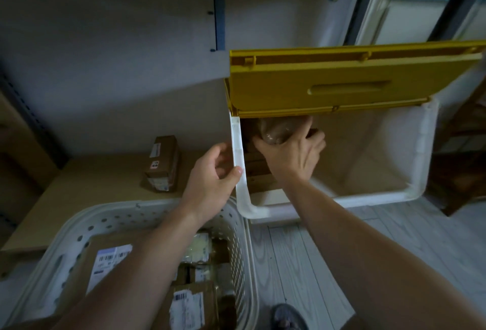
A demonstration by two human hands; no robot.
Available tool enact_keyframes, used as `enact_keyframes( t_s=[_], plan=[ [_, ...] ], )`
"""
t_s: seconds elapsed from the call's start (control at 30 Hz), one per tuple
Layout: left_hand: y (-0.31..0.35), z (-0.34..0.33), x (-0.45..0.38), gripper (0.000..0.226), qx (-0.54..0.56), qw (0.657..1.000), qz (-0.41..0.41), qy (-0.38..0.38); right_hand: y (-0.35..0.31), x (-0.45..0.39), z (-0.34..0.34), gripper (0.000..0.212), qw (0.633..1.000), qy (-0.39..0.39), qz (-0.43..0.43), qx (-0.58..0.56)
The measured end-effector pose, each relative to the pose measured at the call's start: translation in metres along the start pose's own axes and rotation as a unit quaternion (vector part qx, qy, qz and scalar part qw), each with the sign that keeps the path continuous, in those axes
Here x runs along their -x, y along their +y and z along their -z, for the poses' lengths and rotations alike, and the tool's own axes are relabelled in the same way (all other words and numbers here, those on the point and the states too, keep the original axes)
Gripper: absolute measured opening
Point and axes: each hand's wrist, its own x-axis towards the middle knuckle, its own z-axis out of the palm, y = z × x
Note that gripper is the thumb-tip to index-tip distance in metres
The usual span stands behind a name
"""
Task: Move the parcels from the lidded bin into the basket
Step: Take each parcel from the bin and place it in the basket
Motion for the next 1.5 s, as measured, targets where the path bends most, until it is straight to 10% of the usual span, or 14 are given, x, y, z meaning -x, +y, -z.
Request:
enact_keyframes(
  t_s=[0.23, 0.5, 0.67, 0.83, 0.97, 1.13, 1.5],
  plan=[
    [0.017, 0.0, 0.012, 0.037, 0.074, 0.997, 0.003, 0.005, 0.032, 0.029, 0.039, 0.141, 0.997, -0.003, 0.075, -0.007],
    [0.034, 0.001, 0.024, 0.009, -0.092, 0.989, -0.093, 0.073, 0.038, 0.057, 0.073, 0.143, 0.989, 0.026, 0.141, -0.017],
    [0.045, -0.012, 0.032, 0.034, 0.134, 0.974, 0.13, -0.131, 0.039, 0.07, 0.086, 0.142, 0.985, 0.036, 0.165, -0.023],
    [0.043, -0.025, 0.037, 0.072, 0.233, 0.921, 0.249, -0.19, 0.062, 0.091, 0.099, 0.144, 0.981, -0.005, 0.193, -0.018],
    [0.043, -0.033, 0.046, 0.056, 0.232, 0.918, 0.264, -0.182, 0.082, 0.106, 0.104, 0.125, 0.972, -0.071, 0.215, -0.056],
    [0.044, -0.029, 0.049, 0.047, 0.201, 0.932, 0.217, -0.209, 0.092, 0.106, 0.118, 0.074, 0.956, -0.167, 0.094, -0.223],
    [0.044, -0.012, 0.057, 0.086, 0.15, 0.943, 0.131, -0.266, 0.081, 0.084, 0.125, 0.057, 0.829, -0.293, -0.114, -0.463]
  ],
)
